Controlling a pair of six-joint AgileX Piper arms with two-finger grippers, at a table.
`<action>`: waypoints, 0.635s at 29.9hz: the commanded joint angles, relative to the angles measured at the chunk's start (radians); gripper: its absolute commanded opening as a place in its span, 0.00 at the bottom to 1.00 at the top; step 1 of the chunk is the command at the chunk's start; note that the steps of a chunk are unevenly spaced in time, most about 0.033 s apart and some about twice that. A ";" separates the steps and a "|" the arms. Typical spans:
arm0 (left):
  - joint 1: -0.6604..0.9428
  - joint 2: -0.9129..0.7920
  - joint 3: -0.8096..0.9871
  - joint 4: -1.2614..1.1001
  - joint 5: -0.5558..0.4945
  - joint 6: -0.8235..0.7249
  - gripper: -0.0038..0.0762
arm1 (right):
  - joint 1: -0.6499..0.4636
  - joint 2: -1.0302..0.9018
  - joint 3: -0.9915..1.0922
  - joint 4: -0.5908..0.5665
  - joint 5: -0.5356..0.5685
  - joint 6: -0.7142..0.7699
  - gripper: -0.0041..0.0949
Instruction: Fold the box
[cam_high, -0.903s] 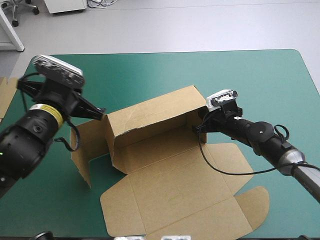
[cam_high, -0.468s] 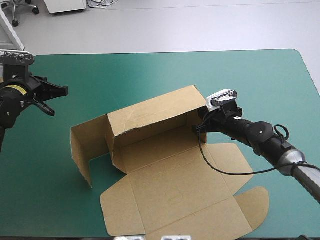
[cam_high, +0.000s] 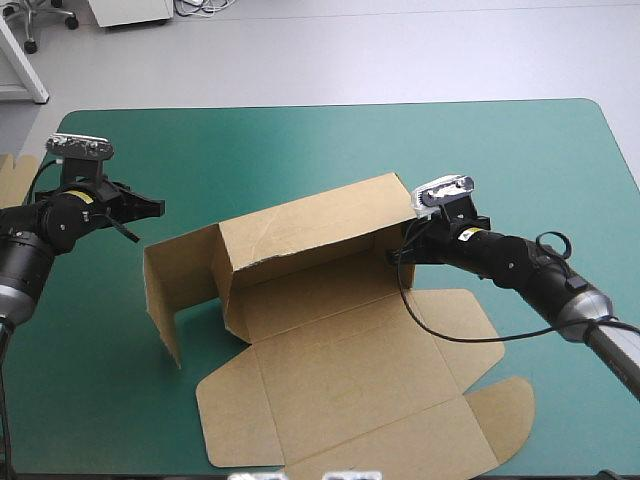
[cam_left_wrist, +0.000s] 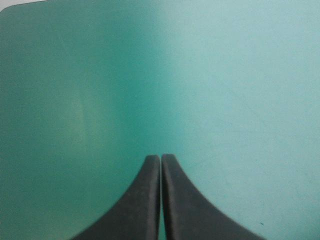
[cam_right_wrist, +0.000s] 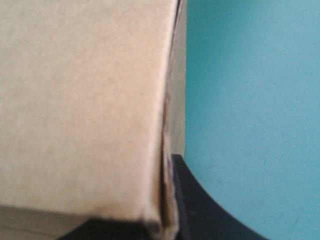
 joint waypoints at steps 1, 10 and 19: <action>0.014 -0.029 -0.025 -0.003 -0.086 0.000 0.05 | -0.003 -0.020 -0.101 -0.282 0.194 0.311 0.05; 0.052 -0.030 -0.025 -0.031 -0.109 -0.004 0.05 | -0.003 -0.020 -0.352 -0.411 0.397 0.427 0.05; 0.052 -0.027 -0.024 -0.033 -0.107 -0.002 0.05 | -0.003 -0.027 -0.491 -0.481 0.338 0.462 0.05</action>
